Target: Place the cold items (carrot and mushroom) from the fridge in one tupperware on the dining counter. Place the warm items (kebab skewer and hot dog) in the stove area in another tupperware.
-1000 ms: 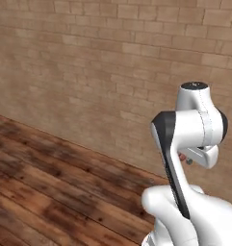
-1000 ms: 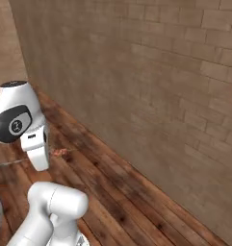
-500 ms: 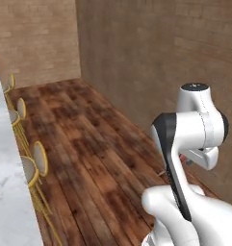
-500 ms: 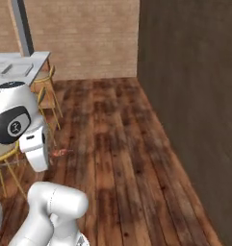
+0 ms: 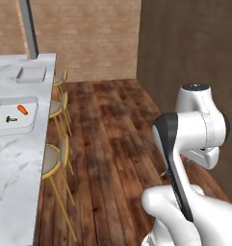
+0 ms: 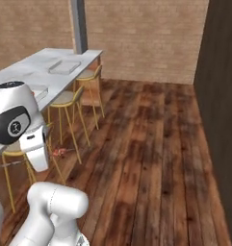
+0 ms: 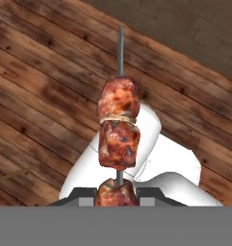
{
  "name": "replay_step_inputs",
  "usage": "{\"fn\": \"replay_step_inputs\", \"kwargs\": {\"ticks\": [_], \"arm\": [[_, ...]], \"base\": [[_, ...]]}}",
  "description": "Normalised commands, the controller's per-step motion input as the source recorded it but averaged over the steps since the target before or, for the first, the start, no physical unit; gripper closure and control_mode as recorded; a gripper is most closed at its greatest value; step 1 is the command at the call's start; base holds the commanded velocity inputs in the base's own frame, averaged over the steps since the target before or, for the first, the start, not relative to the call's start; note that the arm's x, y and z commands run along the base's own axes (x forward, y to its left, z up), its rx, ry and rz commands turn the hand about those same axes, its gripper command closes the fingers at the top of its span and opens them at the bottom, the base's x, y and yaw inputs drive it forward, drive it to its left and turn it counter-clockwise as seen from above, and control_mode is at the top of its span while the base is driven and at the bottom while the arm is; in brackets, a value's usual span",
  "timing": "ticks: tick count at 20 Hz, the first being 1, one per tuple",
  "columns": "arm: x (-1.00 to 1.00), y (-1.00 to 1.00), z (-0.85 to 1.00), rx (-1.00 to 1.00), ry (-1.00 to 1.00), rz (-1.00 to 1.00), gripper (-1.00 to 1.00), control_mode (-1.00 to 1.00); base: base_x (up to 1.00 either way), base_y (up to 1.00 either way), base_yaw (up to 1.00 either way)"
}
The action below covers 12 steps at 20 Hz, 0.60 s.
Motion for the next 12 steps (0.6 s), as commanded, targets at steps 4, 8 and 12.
{"fn": "replay_step_inputs", "kwargs": {"ticks": [4,8,12], "arm": [[0.0,0.0,0.0,0.0,0.0,0.0,1.0,1.0],[0.0,0.0,0.0,0.0,0.0,0.0,1.0,1.0],[0.0,0.0,0.0,0.0,0.0,0.0,1.0,1.0]], "base": [[0.98,-0.73,0.46],[0.99,-0.71,0.2],[1.0,-0.54,0.3]]}}
